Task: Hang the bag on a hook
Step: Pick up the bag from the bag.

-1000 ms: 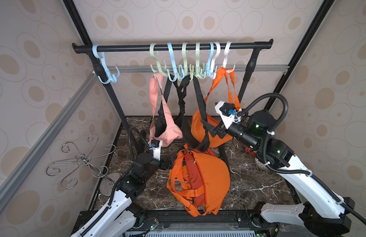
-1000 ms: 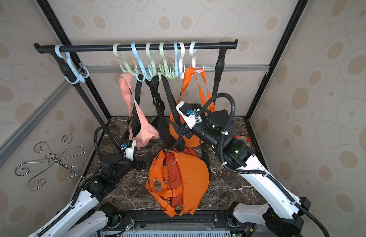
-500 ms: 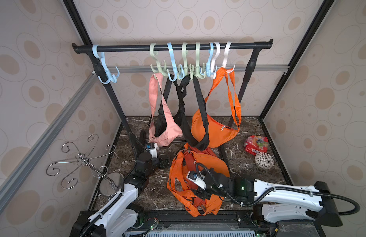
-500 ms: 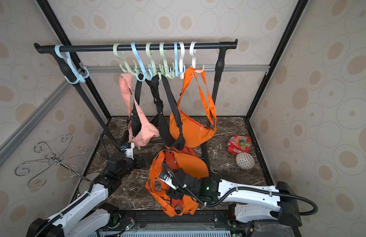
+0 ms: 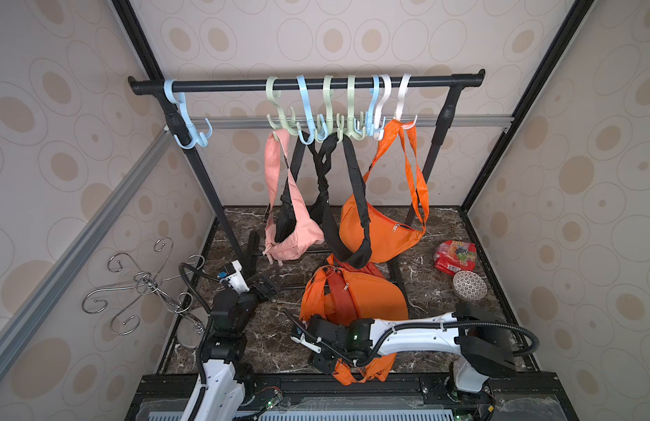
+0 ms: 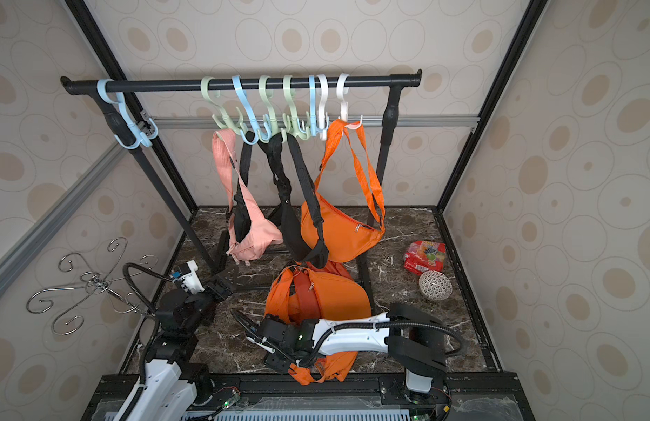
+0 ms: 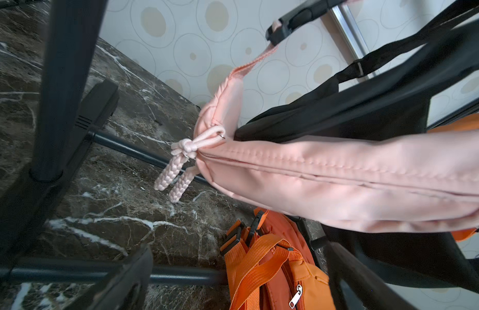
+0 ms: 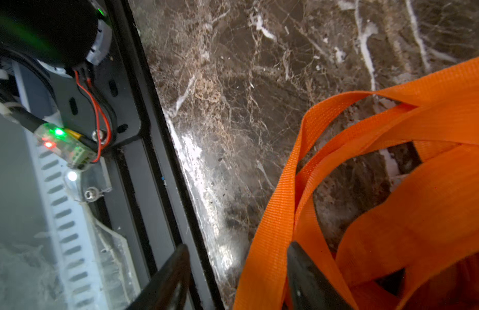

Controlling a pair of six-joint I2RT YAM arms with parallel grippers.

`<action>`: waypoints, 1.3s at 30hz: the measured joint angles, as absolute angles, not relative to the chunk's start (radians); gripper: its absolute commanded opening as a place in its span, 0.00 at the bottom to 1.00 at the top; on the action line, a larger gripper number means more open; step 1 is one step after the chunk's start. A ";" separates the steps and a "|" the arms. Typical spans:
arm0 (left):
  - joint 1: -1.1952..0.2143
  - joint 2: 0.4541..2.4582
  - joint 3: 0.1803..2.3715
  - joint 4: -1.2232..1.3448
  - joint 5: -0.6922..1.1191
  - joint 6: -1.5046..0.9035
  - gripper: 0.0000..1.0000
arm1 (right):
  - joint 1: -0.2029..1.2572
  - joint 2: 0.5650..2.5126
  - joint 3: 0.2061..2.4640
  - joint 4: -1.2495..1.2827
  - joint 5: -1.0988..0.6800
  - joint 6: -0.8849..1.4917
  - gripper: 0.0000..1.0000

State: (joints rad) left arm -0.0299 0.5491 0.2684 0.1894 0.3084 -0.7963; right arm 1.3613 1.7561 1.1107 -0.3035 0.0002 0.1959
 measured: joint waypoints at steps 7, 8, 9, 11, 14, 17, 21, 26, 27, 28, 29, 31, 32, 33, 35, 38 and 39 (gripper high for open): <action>-0.022 0.574 0.270 0.160 0.317 -0.796 1.00 | 1.371 1.777 1.115 -0.363 0.042 0.228 0.44; -0.022 0.579 0.270 0.160 0.317 -0.795 1.00 | 1.375 1.777 1.115 -0.372 0.049 0.231 0.45; -0.022 0.583 0.270 0.161 0.318 -0.794 1.00 | 1.380 1.777 1.115 -0.380 0.057 0.236 0.46; -0.022 0.589 0.270 0.162 0.320 -0.791 1.00 | 1.390 1.779 1.117 -0.394 0.071 0.239 0.53; -0.022 0.591 0.276 0.161 0.324 -0.787 1.00 | 1.411 1.805 1.141 -0.429 0.115 0.246 0.54; -0.022 0.590 0.287 0.156 0.330 -0.778 1.00 | 1.430 1.833 1.160 -0.455 0.158 0.246 0.51; -0.022 0.583 0.297 0.148 0.332 -0.766 1.00 | 1.442 1.838 1.161 -0.480 0.200 0.255 0.19; -0.022 0.567 0.299 0.140 0.332 -0.757 1.00 | 1.453 1.812 1.172 -0.515 0.253 0.248 0.01; -0.022 0.565 0.300 0.138 0.332 -0.754 1.00 | 1.457 1.790 1.176 -0.527 0.265 0.241 0.00; -0.022 0.565 0.301 0.138 0.332 -0.753 1.00 | 1.461 1.766 1.179 -0.537 0.271 0.237 0.00; -0.022 0.564 0.303 0.136 0.332 -0.751 1.00 | 1.465 1.730 1.184 -0.548 0.282 0.233 0.00; -0.022 0.564 0.309 0.133 0.333 -0.744 1.00 | 1.469 1.657 1.200 -0.574 0.308 0.215 0.00; -0.022 0.564 0.315 0.133 0.336 -0.740 1.00 | 1.470 1.609 1.219 -0.593 0.331 0.200 0.01; -0.021 0.562 0.320 0.136 0.342 -0.736 1.00 | 1.472 1.568 1.241 -0.608 0.356 0.185 0.01; -0.021 0.557 0.327 0.151 0.363 -0.725 1.00 | 1.472 1.494 1.286 -0.626 0.414 0.143 0.01; -0.021 0.561 0.357 0.169 0.397 -0.701 1.00 | 1.470 1.397 1.359 -0.642 0.509 0.051 0.00; -0.021 0.569 0.374 0.170 0.405 -0.687 1.00 | 1.470 1.375 1.386 -0.647 0.542 0.010 0.00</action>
State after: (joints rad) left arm -0.0212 0.5686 0.3744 0.1699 0.4049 -0.6872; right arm 1.4704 1.3750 1.3865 -0.6468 0.5423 0.0105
